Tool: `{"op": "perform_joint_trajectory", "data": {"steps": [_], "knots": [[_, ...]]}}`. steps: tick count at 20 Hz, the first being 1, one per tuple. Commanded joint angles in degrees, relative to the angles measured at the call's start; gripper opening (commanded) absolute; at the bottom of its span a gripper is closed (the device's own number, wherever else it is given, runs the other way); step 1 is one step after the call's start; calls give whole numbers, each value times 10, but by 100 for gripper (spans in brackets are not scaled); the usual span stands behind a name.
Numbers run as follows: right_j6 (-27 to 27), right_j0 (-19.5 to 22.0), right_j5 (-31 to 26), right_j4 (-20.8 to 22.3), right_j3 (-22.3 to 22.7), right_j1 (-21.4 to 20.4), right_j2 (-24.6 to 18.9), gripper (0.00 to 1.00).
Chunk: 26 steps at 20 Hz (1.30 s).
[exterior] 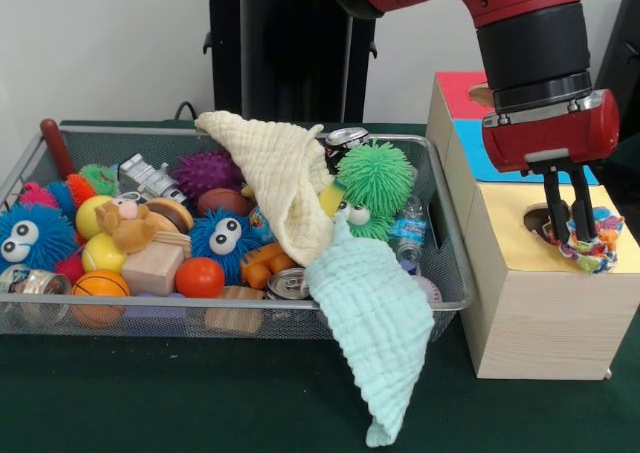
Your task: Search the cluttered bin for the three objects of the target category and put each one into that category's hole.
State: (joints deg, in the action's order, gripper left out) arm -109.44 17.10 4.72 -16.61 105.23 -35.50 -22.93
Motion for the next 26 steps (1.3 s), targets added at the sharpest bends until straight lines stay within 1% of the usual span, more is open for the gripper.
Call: {"op": "perform_joint_trajectory", "data": {"steps": [1,5,13,17,21,26], "knots": [[-116,7,-63,-27,28,17,-8,0],[-114,7,-62,-26,25,23,-5,0],[-107,-1,-63,-28,17,42,13,0],[-107,-3,-81,-34,23,40,19,0],[-106,4,-103,-35,39,25,12,0],[-106,9,-109,-32,44,18,7,0]]}}
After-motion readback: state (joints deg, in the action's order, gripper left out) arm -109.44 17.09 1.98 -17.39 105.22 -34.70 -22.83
